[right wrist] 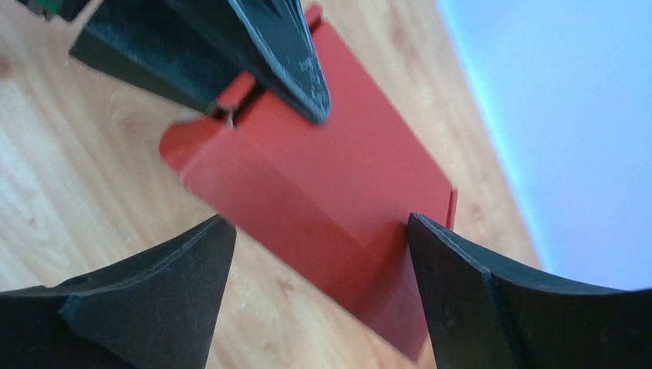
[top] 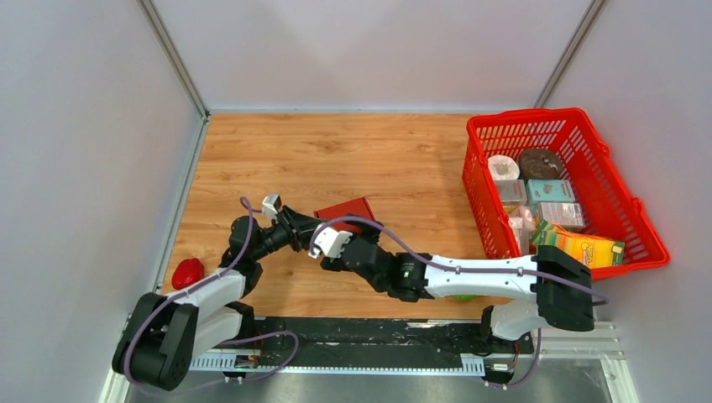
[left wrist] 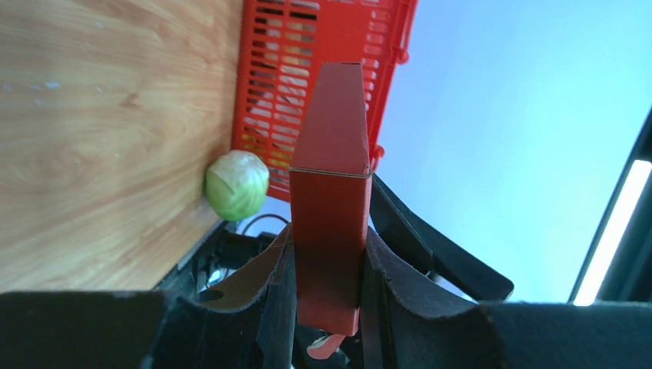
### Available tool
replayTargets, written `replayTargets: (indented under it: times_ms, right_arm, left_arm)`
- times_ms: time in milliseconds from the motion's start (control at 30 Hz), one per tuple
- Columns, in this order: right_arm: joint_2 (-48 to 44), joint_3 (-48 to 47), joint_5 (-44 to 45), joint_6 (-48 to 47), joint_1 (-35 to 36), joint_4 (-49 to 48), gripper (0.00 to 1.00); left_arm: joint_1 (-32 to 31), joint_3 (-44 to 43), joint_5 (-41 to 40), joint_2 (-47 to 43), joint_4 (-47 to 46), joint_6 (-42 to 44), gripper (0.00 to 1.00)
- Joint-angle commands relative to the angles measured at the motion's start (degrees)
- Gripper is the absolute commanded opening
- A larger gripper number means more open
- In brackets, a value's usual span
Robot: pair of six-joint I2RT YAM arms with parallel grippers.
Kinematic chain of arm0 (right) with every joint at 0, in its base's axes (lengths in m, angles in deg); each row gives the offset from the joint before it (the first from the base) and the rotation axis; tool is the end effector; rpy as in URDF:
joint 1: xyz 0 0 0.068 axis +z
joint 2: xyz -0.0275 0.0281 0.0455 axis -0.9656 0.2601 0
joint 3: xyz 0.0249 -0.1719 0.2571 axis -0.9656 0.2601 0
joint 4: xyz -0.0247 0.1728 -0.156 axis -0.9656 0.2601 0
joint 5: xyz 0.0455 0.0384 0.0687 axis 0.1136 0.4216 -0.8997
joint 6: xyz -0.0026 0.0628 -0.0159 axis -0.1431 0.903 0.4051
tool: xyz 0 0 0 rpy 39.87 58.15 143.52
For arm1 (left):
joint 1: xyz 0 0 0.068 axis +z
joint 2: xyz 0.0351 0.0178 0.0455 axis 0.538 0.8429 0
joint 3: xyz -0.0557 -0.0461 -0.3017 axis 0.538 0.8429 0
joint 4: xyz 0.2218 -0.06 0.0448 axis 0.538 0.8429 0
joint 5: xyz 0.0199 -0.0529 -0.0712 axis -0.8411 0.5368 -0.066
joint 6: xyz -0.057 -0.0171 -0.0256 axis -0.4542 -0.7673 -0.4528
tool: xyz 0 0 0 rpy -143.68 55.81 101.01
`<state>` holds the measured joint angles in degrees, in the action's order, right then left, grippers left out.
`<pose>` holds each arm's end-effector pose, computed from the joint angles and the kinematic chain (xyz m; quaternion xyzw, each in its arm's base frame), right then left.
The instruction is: Fold the paper box
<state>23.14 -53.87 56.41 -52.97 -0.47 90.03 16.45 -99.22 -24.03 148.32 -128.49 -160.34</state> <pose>0.1050 0.2703 0.2967 -0.5276 0.6697 -0.0297 0.5218 0.1549 -0.0779 0.2320 -0.2860 0.6815 -0.6590 0.1395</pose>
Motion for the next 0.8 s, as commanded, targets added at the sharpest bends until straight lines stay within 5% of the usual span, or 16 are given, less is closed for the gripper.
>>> replayTargets:
  times_ms: [0, 267, 333, 467, 600, 767]
  right_arm:
    - [3.23, 2.38, 13.91, -16.16, 3.94, -19.93, 0.87]
    - [8.77, 6.78, 21.39, -31.90, 5.79, -42.70, 0.70]
    - [9.21, 7.40, 22.53, -33.50, 6.14, -46.06, 0.66]
    - [8.68, 7.67, 22.19, -31.65, 7.28, -45.18, 0.46]
    - [8.95, 7.67, 22.80, -31.30, 7.90, -44.92, 0.38]
    - [5.18, 7.05, 22.63, -20.98, 7.72, -34.41, 0.34]
  left_arm:
    - [0.28, -0.35, 4.78, -6.53, 4.26, -3.07, 0.27]
    - [0.72, 0.27, 5.40, -9.17, 7.43, -2.98, 0.28]
    - [0.81, 0.36, 5.14, -9.17, 7.35, -2.81, 0.34]
    - [0.80, 0.09, 4.26, -10.57, 9.54, -1.49, 0.44]
    - [0.80, -1.84, 3.91, -12.77, 14.80, 4.46, 0.56]
    - [0.80, -7.45, -0.73, -22.49, 38.41, 20.28, 0.67]
